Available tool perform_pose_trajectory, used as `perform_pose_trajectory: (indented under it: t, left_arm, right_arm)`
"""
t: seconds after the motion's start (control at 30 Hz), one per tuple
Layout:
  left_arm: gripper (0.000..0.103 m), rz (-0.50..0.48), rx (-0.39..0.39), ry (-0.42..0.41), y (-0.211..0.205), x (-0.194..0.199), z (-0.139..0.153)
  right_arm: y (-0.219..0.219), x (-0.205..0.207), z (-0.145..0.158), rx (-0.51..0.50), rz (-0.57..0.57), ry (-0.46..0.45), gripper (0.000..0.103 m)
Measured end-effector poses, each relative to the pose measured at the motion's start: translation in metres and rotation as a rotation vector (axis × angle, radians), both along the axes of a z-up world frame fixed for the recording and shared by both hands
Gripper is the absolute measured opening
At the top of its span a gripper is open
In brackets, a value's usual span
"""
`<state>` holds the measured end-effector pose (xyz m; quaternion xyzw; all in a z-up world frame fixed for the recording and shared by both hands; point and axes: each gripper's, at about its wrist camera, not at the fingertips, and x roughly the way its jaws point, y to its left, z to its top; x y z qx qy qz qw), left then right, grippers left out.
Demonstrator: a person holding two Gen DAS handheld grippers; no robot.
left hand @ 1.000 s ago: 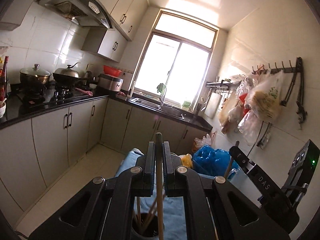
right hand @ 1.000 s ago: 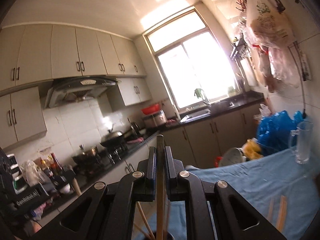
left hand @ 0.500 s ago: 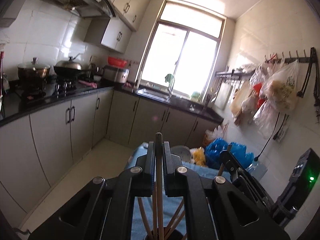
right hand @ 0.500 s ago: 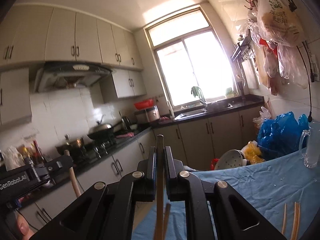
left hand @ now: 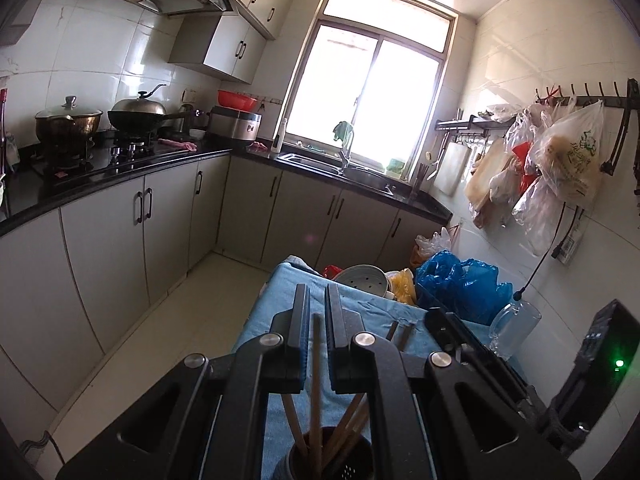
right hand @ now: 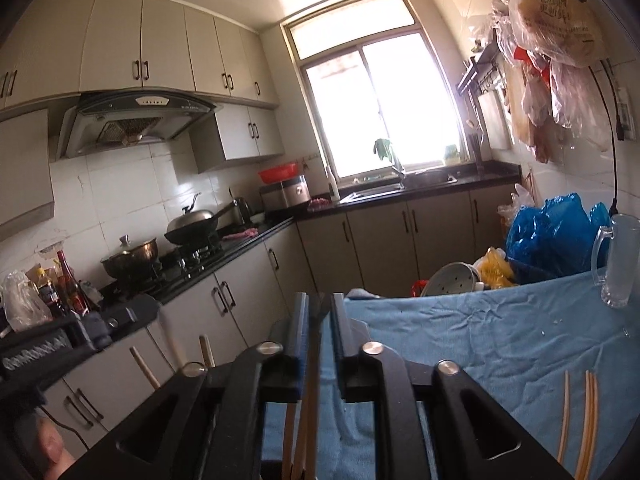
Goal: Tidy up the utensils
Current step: 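Open both tools to release the chopsticks into the holder, then grasp another chopstick with the left tool while the right tool approaches the chopsticks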
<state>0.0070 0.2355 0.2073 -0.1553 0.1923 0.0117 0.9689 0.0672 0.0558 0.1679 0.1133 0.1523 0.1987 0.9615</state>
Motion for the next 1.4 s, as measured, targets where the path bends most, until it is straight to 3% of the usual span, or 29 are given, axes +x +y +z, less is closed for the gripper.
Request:
perform_pose_trajectory:
  t: [0.03, 0.1, 0.37, 0.57, 0.87, 1.1, 1.17, 1.23, 1.3, 1.4]
  left_arm:
    - [0.016, 0.006, -0.007, 0.003, 0.001, -0.004, 0.001]
    - [0.039, 0.026, -0.023, 0.002, 0.004, -0.016, 0.005]
    - [0.056, 0.103, -0.020, -0.045, -0.002, -0.089, 0.020]
    - [0.068, 0.070, 0.007, -0.035, -0.036, -0.134, 0.013]
    - [0.069, -0.108, 0.100, 0.126, -0.128, -0.138, -0.039]
    - [0.069, -0.252, 0.184, 0.274, -0.194, -0.105, -0.080]
    - [0.068, -0.286, 0.177, 0.321, -0.205, -0.093, -0.090]
    - [0.061, -0.324, 0.158, 0.375, -0.218, -0.077, -0.101]
    - [0.043, -0.364, 0.176, 0.423, -0.238, -0.057, -0.111]
    - [0.037, -0.397, 0.246, 0.445, -0.267, -0.025, -0.122]
  right_arm:
    - [-0.002, -0.001, 0.000, 0.003, 0.003, 0.008, 0.044]
    - [-0.007, -0.006, 0.001, 0.017, -0.003, 0.011, 0.056]
    - [-0.047, -0.046, 0.016, 0.017, -0.061, 0.015, 0.074]
    - [-0.108, -0.090, -0.003, 0.009, -0.142, 0.090, 0.080]
    - [-0.227, -0.152, -0.070, 0.045, -0.351, 0.280, 0.080]
    - [-0.285, -0.171, -0.099, 0.060, -0.426, 0.325, 0.080]
    - [-0.297, -0.170, -0.106, 0.074, -0.430, 0.329, 0.080]
    - [-0.304, -0.169, -0.111, 0.083, -0.431, 0.336, 0.080]
    - [-0.313, -0.165, -0.116, 0.104, -0.422, 0.342, 0.080]
    - [-0.324, -0.161, -0.127, 0.131, -0.403, 0.355, 0.080]
